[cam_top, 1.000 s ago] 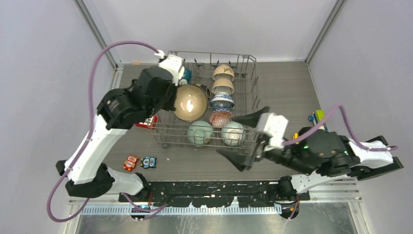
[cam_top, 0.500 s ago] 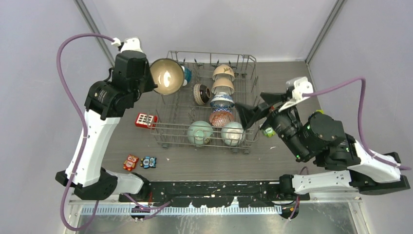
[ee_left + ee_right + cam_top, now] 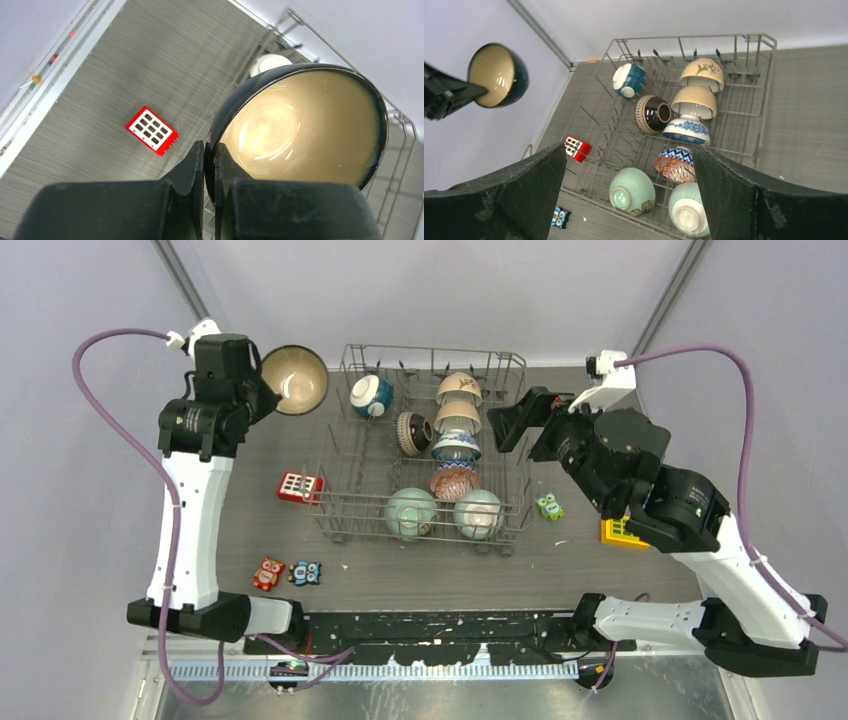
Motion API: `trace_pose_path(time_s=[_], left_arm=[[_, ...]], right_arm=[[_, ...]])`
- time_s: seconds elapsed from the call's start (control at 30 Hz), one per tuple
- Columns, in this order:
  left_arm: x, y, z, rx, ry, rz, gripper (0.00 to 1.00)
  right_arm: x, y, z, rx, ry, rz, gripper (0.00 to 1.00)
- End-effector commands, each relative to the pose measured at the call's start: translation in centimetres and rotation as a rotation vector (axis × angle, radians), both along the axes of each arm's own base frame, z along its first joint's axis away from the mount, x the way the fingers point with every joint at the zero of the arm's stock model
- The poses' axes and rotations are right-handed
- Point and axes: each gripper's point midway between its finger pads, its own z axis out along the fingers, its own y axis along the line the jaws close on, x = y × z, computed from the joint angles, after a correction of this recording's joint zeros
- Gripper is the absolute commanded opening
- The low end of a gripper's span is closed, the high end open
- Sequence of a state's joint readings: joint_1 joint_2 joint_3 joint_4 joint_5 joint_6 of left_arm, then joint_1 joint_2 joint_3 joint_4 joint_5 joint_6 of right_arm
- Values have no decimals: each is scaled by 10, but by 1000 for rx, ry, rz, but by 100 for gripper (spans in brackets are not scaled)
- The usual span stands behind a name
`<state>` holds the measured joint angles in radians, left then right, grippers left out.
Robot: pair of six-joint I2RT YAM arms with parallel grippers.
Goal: Unload the bowls from the dish rack
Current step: Place the bowl at the center of the board.
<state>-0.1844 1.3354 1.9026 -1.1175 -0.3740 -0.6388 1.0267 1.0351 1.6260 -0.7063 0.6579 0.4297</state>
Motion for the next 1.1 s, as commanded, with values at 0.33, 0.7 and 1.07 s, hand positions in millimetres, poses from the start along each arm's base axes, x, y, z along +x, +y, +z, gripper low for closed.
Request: trace_pose_path(time_s=[0.33, 0.7, 1.07], left_arm=[[81, 91, -59, -355, -114, 305, 0], [122, 127, -168, -415, 89, 507, 0], [152, 137, -249, -470, 206, 623, 0]], right_arm=[[14, -34, -63, 167, 160, -51, 100], [8, -46, -103, 83, 181, -68, 100], [19, -51, -110, 80, 135, -119, 100]])
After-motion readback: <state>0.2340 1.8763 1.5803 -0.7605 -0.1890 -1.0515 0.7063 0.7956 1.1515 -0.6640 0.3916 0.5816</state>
